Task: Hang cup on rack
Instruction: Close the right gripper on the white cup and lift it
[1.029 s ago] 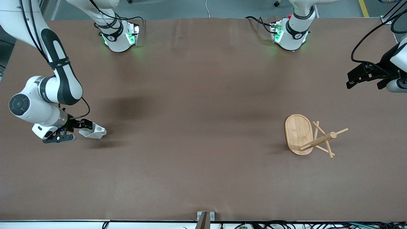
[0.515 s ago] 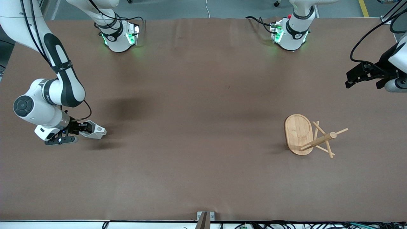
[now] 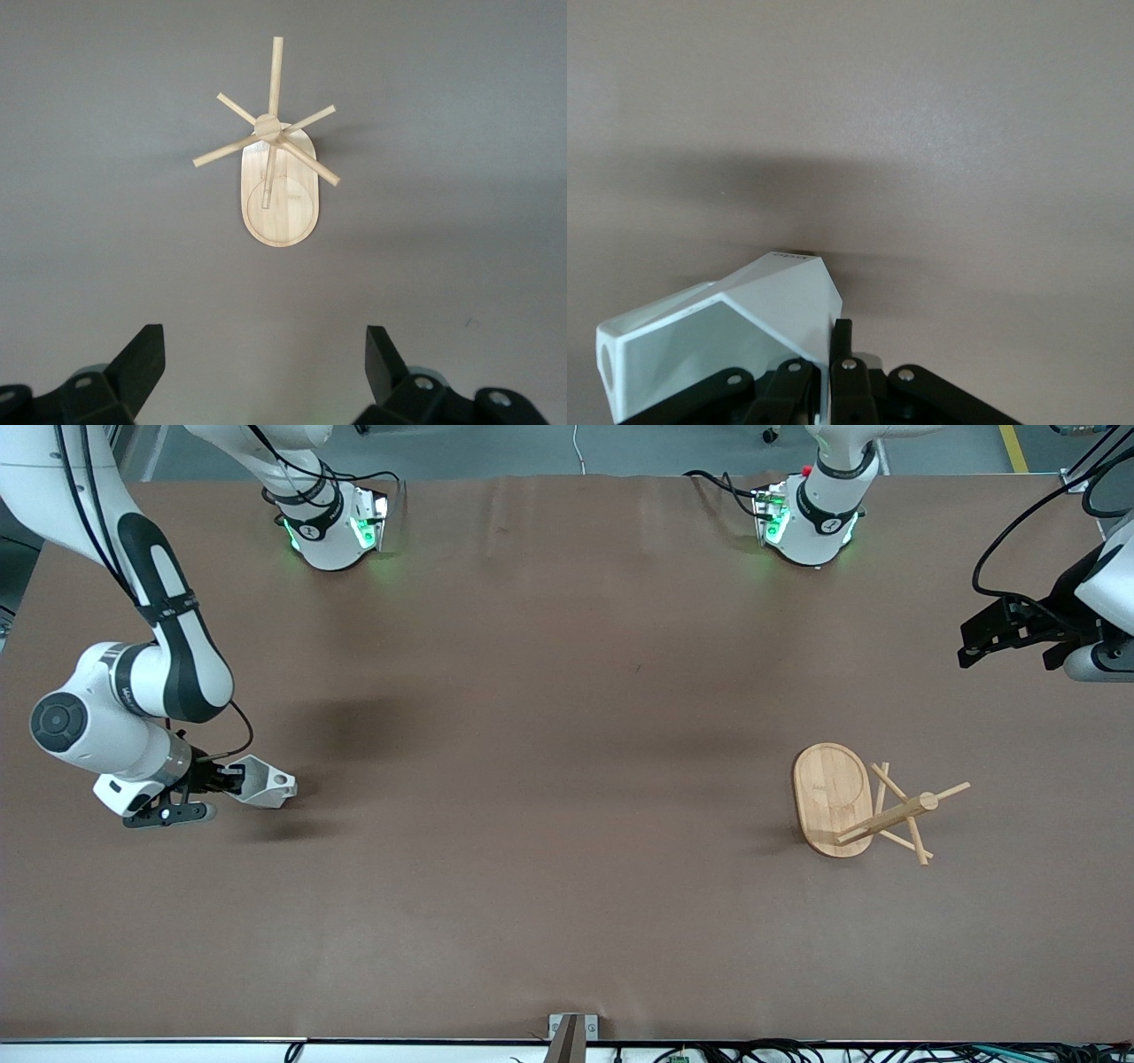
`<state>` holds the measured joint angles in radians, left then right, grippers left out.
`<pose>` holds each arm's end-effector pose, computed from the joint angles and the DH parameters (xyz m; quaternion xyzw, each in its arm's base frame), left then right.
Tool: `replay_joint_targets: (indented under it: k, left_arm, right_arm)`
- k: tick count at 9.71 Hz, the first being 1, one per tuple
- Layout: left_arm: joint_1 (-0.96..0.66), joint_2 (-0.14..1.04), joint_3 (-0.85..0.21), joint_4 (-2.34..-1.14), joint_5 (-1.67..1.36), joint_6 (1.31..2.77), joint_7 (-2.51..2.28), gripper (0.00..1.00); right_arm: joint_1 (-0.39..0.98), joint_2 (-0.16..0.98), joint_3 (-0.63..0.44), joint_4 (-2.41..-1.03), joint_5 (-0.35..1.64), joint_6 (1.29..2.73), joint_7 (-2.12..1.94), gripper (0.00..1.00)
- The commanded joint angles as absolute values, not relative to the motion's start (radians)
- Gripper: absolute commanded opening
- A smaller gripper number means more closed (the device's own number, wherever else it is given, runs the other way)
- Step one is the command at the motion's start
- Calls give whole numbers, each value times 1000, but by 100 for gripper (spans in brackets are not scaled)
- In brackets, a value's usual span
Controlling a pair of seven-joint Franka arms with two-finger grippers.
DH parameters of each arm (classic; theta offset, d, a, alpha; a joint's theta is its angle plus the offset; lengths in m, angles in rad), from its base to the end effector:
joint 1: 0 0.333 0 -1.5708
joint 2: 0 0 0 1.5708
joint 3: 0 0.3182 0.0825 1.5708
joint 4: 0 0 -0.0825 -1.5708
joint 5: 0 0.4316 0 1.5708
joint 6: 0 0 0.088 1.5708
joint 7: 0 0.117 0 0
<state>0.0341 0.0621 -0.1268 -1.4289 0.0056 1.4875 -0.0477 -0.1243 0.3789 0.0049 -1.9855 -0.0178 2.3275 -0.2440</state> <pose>0.6108 -0.0535 0.6451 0.9998 -0.0222 -0.0016 0.0010 0.6349 -0.0766 0.2281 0.9975 0.0683 -0.0191 0.0020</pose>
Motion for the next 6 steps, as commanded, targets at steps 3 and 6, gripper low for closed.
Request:
replay_joint_targets:
  k: [3, 6]
  left_arm:
    - [43, 84, -130, -1436, 8, 1428, -32, 100]
    - [29, 92, -130, -1424, -17, 1420, 64, 100]
  right_arm:
    - [-56, 249, 28, -1847, 41, 2071, -226, 1]
    - [62, 204, 29, -1801, 188, 1970, -106, 2]
